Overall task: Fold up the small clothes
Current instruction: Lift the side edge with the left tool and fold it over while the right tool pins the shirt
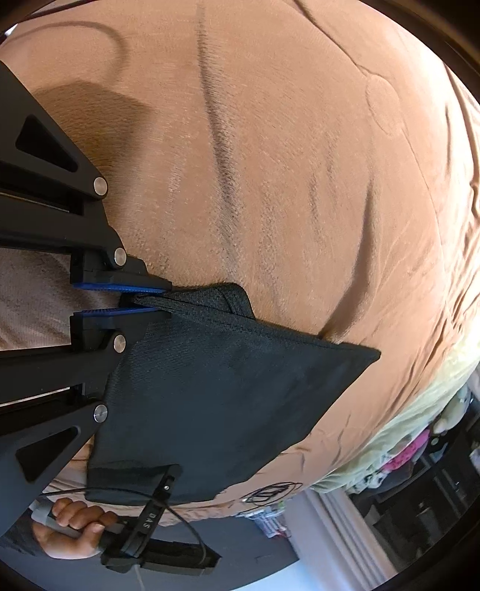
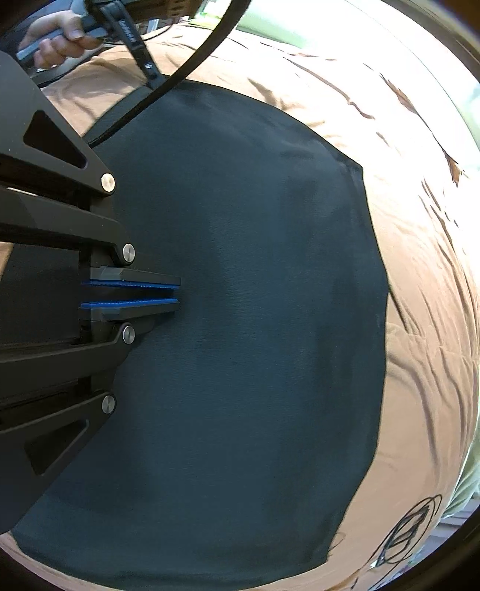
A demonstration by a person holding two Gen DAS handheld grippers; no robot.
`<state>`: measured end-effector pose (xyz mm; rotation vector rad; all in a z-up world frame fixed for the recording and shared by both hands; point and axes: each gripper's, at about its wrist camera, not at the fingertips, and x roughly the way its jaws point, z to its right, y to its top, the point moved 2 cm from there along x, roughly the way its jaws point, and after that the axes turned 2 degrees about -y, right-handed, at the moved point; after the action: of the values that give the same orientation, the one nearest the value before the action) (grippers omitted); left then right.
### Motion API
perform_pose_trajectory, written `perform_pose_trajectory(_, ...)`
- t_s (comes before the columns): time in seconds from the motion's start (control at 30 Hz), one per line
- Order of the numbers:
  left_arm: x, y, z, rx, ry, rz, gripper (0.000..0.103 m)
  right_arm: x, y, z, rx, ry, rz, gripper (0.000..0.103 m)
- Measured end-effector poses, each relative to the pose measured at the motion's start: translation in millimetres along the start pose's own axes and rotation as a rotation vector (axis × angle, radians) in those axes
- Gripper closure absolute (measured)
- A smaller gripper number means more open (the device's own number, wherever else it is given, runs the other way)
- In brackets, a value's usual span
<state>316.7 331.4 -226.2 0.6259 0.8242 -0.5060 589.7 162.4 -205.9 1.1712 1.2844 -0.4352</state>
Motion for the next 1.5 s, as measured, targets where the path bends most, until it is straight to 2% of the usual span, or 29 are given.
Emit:
perform_pose_trajectory(0.27, -4, -2, -4, -0.063, 0.009, 0.016, 0.096, 17, 30, -4, -0.026, -0.028, 0.007, 0.101)
perform_pose_trajectory(0.43, -7, -5, -9, -0.149, 0.003, 0.025, 0.096, 34, 54, -4, -0.026, -0.056, 0.004, 0.101)
perform_pose_trajectory(0.7, -10, -9, -10, -0.205, 0.017, 0.039, 0.096, 49, 84, 4, -0.037, -0.076, 0.011, 0.101)
perform_pose_trajectory(0.97, -10, -9, -11, -0.215, 0.025, 0.028, 0.095, 55, 111, 21, -0.017, -0.083, 0.019, 0.102)
perform_pose_trajectory(1.13, -7, -7, -12, -0.224, 0.002, 0.013, 0.093, 58, 128, 24, 0.018, -0.096, 0.031, 0.102)
perform_pose_trajectory(1.37, -8, -7, -13, -0.207, -0.013, 0.016, 0.093, 34, 115, 20, 0.036, -0.095, 0.021, 0.101)
perform_pose_trajectory(1.5, -9, -8, -11, -0.183, -0.021, 0.019, 0.095, 18, 94, 13, 0.039, -0.07, -0.006, 0.101)
